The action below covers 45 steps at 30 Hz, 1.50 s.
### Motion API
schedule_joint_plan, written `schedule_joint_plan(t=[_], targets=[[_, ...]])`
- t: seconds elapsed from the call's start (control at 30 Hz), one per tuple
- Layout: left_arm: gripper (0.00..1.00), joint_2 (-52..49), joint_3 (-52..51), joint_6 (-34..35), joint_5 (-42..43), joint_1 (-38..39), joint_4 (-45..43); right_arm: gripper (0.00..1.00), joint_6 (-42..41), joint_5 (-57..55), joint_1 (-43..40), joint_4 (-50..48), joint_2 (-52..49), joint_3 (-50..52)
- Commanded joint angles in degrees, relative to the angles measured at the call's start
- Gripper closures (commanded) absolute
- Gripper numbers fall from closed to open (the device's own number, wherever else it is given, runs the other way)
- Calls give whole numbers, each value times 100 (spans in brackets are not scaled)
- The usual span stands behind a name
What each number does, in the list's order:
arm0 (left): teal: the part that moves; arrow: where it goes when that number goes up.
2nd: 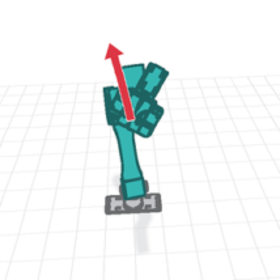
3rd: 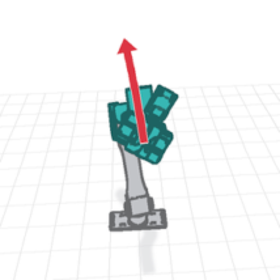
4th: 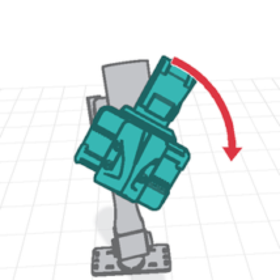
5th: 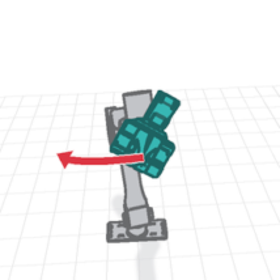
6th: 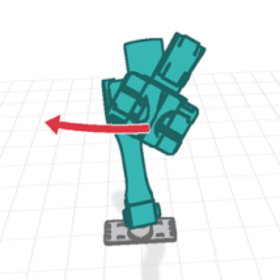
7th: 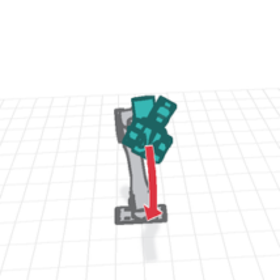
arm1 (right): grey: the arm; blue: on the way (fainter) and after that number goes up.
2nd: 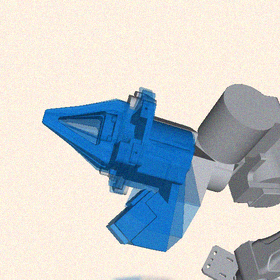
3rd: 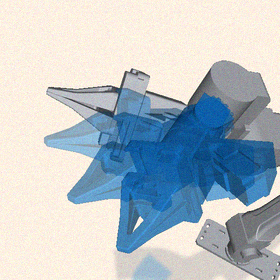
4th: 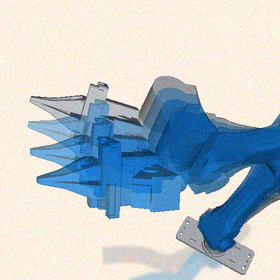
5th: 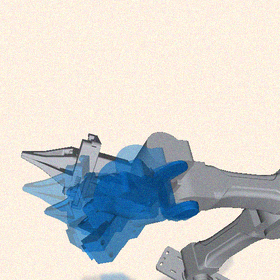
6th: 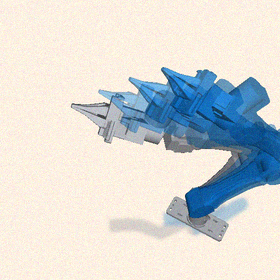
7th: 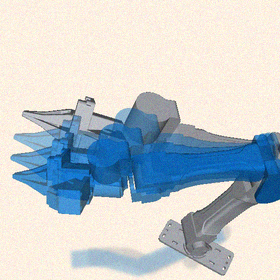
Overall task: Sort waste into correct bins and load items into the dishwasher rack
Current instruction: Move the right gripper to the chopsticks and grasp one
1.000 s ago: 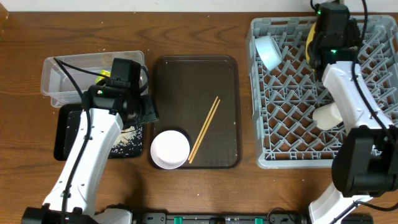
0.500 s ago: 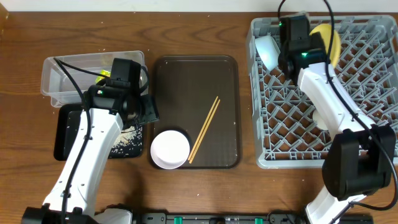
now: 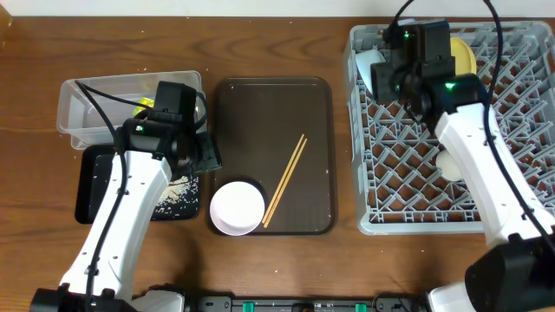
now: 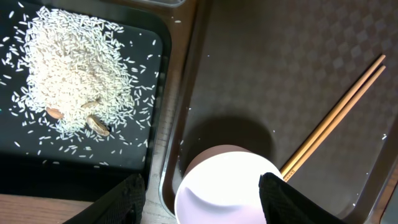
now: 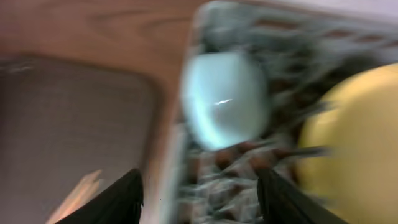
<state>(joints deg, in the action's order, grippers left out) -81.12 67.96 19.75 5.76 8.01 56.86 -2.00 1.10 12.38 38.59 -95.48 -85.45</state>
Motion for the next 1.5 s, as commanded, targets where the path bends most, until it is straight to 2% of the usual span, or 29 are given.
schedule_joint_plan(t=[0.0,0.17,0.3,0.47,0.7,1.03,1.27,1.37,1.47], targets=[[38,26,61,52,-70,-22,35,42,-837,1639,199,463,-105,26],[38,26,61,52,-70,-22,33,42,-1200,1631,719,1058,-249,111],[38,26,61,52,-70,-22,33,43,-1526,1602,1270,1134,-444,120],[38,26,61,52,-68,-22,35,44,-2559,903,1937,1263,-890,118],[38,26,61,52,-68,-22,35,43,-3475,713,2524,1375,-1759,120],[38,26,61,52,-68,-22,35,44,-3718,450,2763,1335,-2739,118],[38,26,61,52,-68,-22,35,53,-3718,-79,2741,1458,-2806,118],[38,26,61,52,-68,-22,35,72,-3716,-131,2673,1504,-2806,118],[38,26,61,52,-68,-22,35,84,-3683,-127,2564,1526,-2806,118]])
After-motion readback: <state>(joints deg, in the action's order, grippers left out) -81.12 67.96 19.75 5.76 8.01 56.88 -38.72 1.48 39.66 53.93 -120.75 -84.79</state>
